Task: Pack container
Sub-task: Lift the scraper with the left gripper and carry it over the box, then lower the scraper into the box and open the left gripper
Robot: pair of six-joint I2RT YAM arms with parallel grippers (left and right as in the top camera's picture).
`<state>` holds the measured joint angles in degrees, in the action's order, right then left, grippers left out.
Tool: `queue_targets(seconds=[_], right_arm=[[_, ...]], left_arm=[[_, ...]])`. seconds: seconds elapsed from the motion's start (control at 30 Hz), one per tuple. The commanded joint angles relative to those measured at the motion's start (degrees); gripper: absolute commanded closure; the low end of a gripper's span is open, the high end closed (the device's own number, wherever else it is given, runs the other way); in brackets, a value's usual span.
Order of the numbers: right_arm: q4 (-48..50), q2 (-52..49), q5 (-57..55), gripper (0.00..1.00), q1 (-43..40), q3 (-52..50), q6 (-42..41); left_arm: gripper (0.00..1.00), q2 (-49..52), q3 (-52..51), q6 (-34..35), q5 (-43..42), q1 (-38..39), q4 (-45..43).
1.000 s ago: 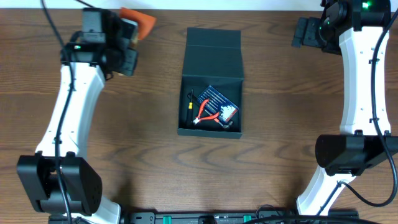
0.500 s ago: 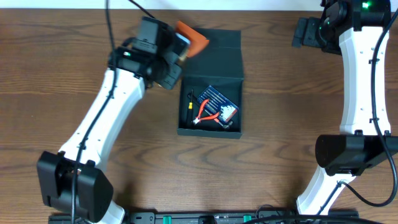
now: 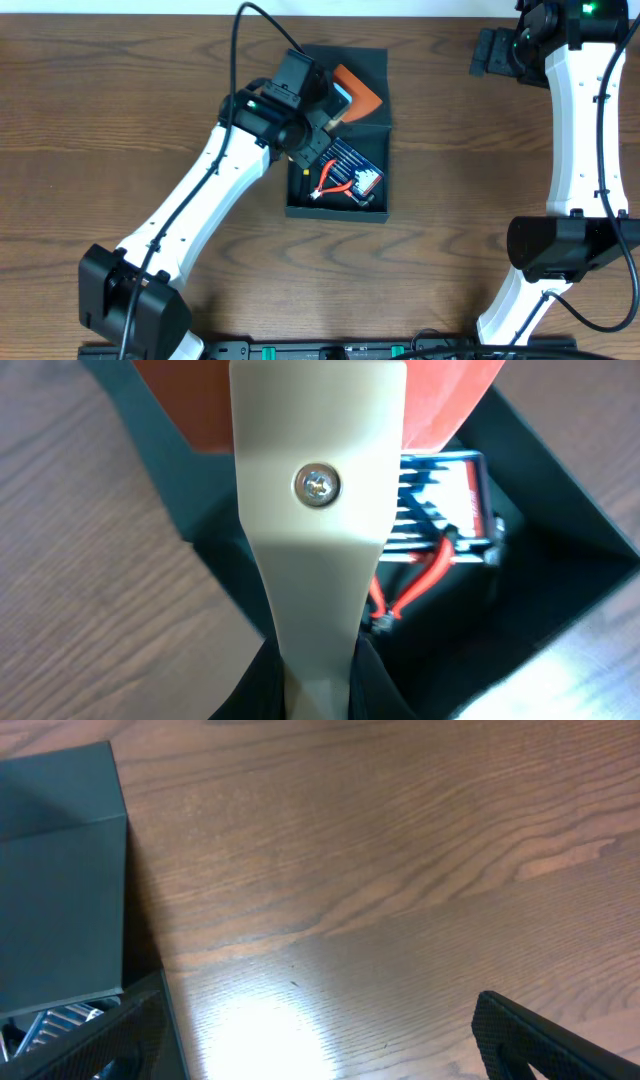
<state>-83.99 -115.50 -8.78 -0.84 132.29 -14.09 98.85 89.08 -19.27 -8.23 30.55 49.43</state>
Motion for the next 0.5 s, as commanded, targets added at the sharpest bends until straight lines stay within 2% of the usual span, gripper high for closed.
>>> queue_targets(seconds=[0.0,0.47], right_arm=[[-0.02,0.0,0.0,0.01,0.17,1.09,-0.68],[0.0,0.0,0.0,0.01,0.17,1.09,-0.68]], left_arm=[[0.94,-1.42,0.68,0.5,-1.11,1.27,0.74],[0.94,0.85,-0.98,-1.22,-4.92,2.43,3.96]])
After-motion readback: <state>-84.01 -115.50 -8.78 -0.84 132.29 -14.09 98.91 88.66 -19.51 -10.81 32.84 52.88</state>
